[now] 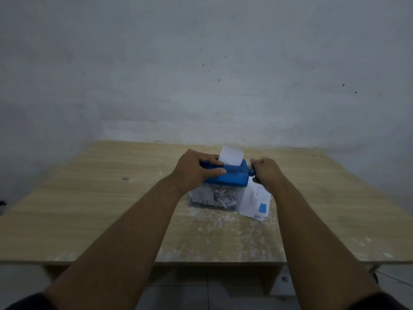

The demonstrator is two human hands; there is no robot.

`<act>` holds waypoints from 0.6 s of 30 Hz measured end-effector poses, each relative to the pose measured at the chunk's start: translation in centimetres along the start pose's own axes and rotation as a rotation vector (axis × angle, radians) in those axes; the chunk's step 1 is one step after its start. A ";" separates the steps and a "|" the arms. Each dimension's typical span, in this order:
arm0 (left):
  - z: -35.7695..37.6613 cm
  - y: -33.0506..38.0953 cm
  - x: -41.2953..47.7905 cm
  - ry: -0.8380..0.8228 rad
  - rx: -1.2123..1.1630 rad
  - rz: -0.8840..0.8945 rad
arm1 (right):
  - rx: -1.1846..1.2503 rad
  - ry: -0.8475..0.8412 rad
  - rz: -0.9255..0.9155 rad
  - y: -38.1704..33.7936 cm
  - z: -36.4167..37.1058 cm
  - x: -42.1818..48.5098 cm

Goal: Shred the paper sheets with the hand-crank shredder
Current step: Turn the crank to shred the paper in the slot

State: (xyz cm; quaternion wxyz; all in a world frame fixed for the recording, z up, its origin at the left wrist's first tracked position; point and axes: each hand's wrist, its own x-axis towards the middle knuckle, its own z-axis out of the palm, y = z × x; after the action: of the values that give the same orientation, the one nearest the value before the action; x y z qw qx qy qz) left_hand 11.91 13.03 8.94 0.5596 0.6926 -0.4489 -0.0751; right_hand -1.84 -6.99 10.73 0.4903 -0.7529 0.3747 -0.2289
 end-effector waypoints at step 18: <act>0.1 -0.1 0.1 0.014 0.008 0.005 | 0.155 0.135 -0.103 -1.5 -2.1 -9.9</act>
State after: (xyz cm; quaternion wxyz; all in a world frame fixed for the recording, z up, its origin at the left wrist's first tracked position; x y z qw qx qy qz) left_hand 11.93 12.92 8.89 0.5603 0.6942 -0.4467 -0.0671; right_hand -8.89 0.00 13.20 0.5081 -0.7138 0.3490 -0.3324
